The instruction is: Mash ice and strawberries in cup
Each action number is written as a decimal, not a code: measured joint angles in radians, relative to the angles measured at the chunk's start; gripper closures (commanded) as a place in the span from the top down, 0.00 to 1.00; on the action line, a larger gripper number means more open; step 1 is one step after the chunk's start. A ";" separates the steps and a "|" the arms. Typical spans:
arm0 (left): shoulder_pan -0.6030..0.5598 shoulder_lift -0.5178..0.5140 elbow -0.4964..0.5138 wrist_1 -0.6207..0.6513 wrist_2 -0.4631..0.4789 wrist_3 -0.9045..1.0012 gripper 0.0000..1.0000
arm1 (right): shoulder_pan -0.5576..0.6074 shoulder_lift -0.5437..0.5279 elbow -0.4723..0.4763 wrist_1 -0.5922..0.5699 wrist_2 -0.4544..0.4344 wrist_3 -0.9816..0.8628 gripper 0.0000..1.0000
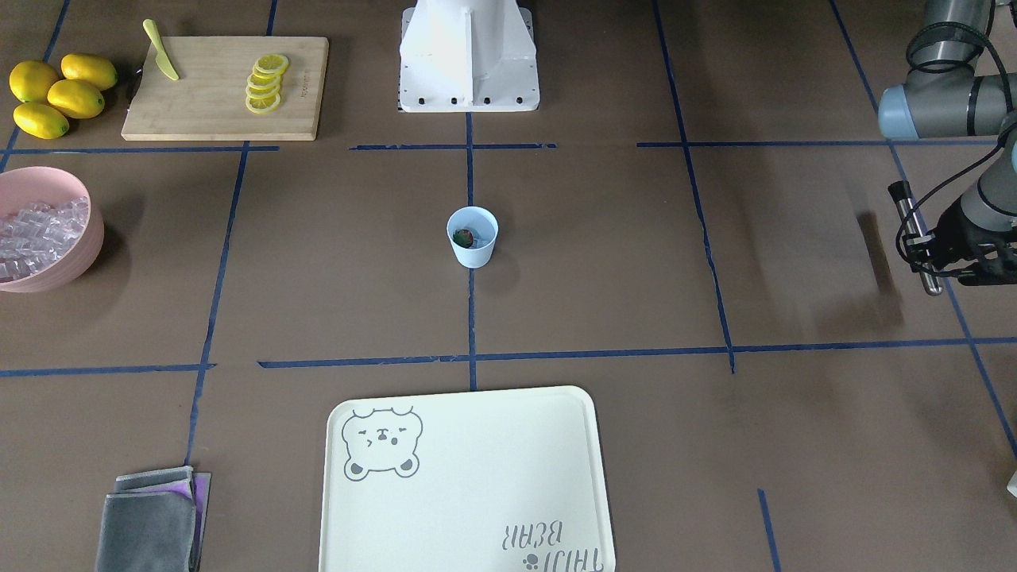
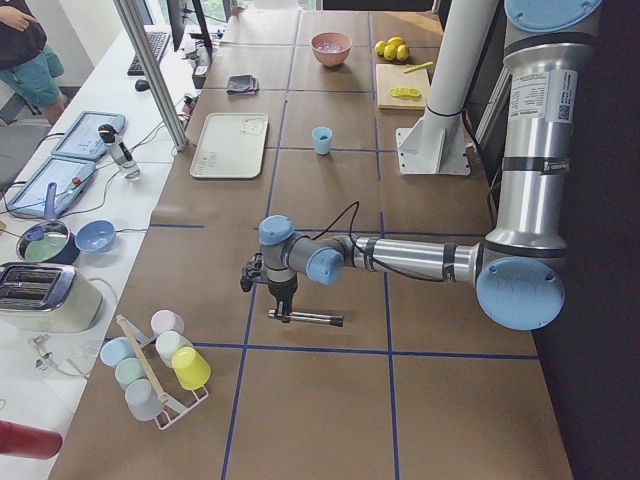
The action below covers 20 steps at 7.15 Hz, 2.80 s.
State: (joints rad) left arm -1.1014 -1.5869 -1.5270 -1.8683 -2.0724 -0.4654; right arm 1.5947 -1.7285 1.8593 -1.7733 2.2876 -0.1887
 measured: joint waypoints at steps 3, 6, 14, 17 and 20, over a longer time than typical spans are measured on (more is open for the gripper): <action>0.001 -0.003 0.018 -0.002 0.000 0.003 1.00 | 0.000 -0.004 0.002 0.000 0.000 -0.001 1.00; -0.016 -0.001 -0.008 0.007 -0.080 0.017 1.00 | -0.001 -0.005 0.002 0.000 0.000 0.000 1.00; -0.519 0.067 -0.121 0.388 -0.300 0.592 1.00 | -0.001 -0.008 -0.006 -0.001 -0.001 -0.001 1.00; -0.530 0.132 -0.146 0.379 -0.299 0.599 1.00 | -0.001 -0.019 -0.008 -0.001 0.001 -0.002 1.00; -0.529 0.142 -0.153 0.382 -0.279 0.604 1.00 | -0.001 -0.038 -0.015 -0.001 0.001 -0.004 1.00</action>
State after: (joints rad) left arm -1.6304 -1.4449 -1.6803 -1.4866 -2.3518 0.1384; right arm 1.5938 -1.7662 1.8440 -1.7748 2.2888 -0.1923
